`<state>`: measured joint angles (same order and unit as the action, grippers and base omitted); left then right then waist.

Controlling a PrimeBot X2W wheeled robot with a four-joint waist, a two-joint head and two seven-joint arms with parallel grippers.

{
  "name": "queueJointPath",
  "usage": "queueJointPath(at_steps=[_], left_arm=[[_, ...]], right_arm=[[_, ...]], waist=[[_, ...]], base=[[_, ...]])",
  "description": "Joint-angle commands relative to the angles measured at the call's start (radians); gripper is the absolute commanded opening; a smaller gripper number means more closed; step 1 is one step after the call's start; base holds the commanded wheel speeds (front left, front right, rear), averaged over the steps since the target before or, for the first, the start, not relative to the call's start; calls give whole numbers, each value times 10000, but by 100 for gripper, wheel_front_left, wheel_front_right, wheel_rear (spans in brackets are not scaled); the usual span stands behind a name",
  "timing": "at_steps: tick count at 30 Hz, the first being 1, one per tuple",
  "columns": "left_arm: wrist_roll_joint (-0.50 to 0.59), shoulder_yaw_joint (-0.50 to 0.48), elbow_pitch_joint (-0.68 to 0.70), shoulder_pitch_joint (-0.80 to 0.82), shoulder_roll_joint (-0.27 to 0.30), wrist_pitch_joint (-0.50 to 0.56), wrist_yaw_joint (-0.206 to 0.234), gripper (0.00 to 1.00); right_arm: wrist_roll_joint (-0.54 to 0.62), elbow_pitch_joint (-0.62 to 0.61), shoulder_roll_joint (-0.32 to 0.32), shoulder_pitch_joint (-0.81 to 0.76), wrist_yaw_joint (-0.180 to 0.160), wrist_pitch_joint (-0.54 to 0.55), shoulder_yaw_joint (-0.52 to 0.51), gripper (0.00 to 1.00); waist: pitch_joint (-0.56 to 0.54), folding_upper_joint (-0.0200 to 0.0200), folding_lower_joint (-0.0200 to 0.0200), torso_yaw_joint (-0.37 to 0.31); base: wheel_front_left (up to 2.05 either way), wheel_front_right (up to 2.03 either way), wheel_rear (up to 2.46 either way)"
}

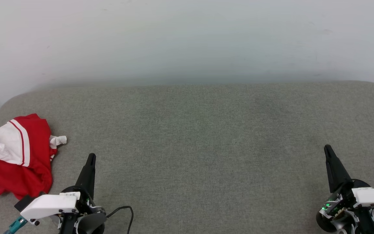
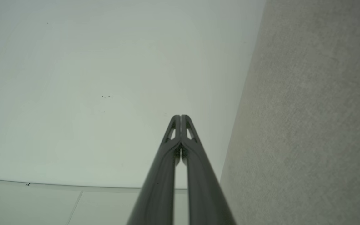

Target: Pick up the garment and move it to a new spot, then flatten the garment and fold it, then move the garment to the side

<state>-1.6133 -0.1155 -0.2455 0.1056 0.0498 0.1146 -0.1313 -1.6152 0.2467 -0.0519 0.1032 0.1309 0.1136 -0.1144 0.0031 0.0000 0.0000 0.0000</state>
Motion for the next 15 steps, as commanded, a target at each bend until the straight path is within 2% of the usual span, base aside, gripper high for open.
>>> queueJointPath(at_steps=[1,15], left_arm=[[8,-16,0,69,-24,16,-37,0],[8,-16,0,69,-24,15,-37,0]], right_arm=[[46,6,38,121,-3,-12,5,0],[46,6,38,121,-3,-12,5,0]], waist=[[0,0,0,0],[0,0,0,0]], base=[[0,0,0],[0,0,0]])
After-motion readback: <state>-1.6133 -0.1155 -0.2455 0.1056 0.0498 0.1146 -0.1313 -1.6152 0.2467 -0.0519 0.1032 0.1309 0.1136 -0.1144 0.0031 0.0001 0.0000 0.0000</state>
